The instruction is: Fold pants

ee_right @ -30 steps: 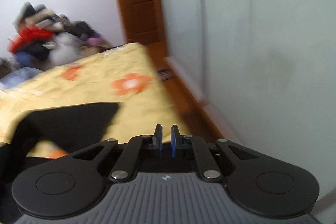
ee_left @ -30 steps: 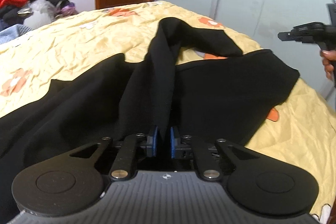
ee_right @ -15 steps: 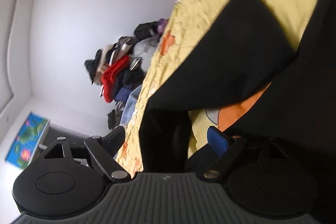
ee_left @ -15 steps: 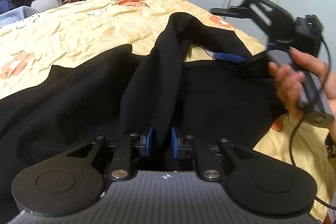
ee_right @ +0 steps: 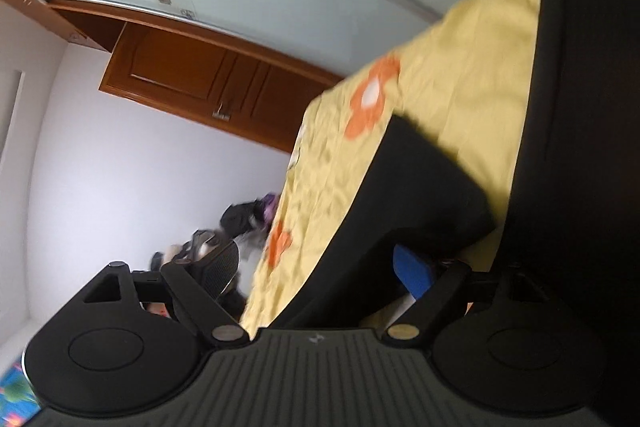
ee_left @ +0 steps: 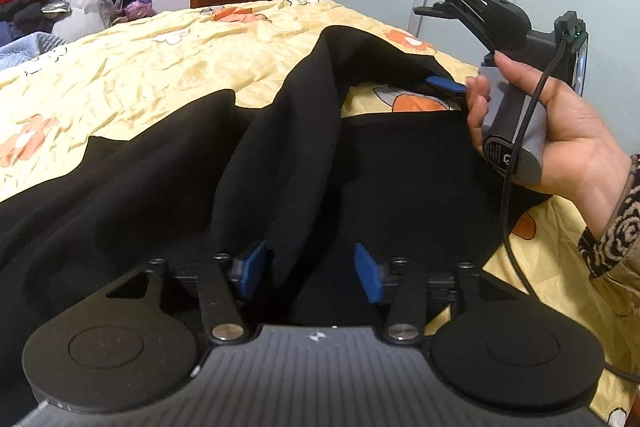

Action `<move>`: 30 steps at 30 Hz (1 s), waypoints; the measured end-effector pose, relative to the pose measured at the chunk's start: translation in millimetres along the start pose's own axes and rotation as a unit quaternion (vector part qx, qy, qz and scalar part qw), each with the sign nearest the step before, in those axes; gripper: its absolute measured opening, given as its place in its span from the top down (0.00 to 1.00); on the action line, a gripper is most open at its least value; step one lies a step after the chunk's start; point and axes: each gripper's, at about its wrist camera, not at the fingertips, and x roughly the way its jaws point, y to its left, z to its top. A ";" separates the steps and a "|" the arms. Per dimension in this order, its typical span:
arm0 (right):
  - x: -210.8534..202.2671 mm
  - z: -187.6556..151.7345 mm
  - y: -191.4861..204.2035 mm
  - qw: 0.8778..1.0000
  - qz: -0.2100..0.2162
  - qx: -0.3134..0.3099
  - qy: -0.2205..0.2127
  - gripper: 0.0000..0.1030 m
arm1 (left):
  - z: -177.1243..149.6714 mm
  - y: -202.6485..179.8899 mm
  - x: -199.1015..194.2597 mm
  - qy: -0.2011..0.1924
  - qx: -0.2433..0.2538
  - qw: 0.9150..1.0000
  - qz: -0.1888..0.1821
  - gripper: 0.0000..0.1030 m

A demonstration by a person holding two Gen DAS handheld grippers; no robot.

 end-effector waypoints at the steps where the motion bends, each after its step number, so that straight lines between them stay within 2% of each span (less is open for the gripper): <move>1: -4.0 3.0 -0.8 1.000 -0.003 0.000 -0.004 0.18 | -0.1 0.5 -0.6 -0.001 -0.001 1.000 0.000 0.45; 3: -21.5 10.2 -6.8 0.999 0.006 0.046 0.002 0.14 | -0.3 1.5 -1.0 -0.003 -0.001 1.000 0.001 0.44; 5: -27.9 9.9 -11.6 0.996 0.011 0.074 0.039 0.13 | 0.2 3.3 0.5 -0.003 -0.005 1.000 0.002 0.42; 7: -33.0 6.3 -11.2 0.995 0.012 0.059 0.078 0.13 | 0.4 3.1 1.3 -0.003 -0.008 1.000 0.000 0.41; 9: -33.9 5.7 -7.2 0.994 -0.002 0.043 0.099 0.12 | -0.8 0.5 0.9 -0.003 -0.004 1.000 0.001 0.40; 10: -33.3 5.7 -8.5 0.994 -0.002 0.052 0.101 0.11 | -1.4 -0.9 1.1 -0.004 0.000 1.000 0.003 0.39; 12: -29.3 7.7 -11.5 0.993 0.011 0.075 0.095 0.00 | -2.7 -3.7 1.3 -0.004 0.007 1.000 0.007 0.37; 13: -25.2 8.6 -10.3 0.992 0.016 0.078 0.097 0.00 | -3.1 -5.0 1.4 -0.005 0.010 1.000 0.008 0.36; 15: -11.5 10.8 -1.3 0.992 -0.009 0.061 0.110 0.00 | -3.4 -6.1 1.6 -0.005 0.010 1.000 0.008 0.35; 16: -5.6 11.5 3.1 0.994 -0.012 0.038 0.104 0.00 | -3.1 -6.2 1.7 -0.005 0.009 1.000 0.007 0.34; 19: -2.5 11.2 5.1 0.999 -0.009 -0.015 0.042 0.01 | -2.7 -3.7 1.8 -0.004 0.007 1.000 0.004 0.34; 20: 2.1 11.9 5.7 0.999 -0.005 -0.029 0.038 0.07 | -2.7 -2.9 1.3 -0.004 0.007 1.000 0.003 0.34; 21: 5.1 12.4 7.8 0.998 0.000 -0.046 0.041 0.31 | -2.9 -2.2 1.0 -0.005 0.007 1.000 0.001 0.34; 22: 8.1 13.4 8.1 0.997 0.003 -0.060 0.047 0.50 | -2.9 -2.0 1.0 -0.005 0.007 1.000 0.001 0.34; 23: 11.4 15.1 4.9 0.997 -0.009 -0.059 0.054 0.83 | -2.8 -1.9 1.3 -0.005 0.008 1.000 0.002 0.34; 24: 13.3 17.2 -2.1 0.997 -0.022 -0.043 0.064 0.92 | -3.3 -1.7 1.1 -0.007 0.007 1.000 0.003 0.34; 26: 16.0 20.8 -18.1 0.997 -0.022 -0.020 0.077 0.94 | -3.6 -2.2 1.6 -0.009 0.008 1.000 0.006 0.34; 30: 2.5 20.2 -24.1 0.997 -0.017 -0.040 0.070 0.97 | -4.7 -5.8 1.4 -0.011 0.021 1.000 0.014 0.35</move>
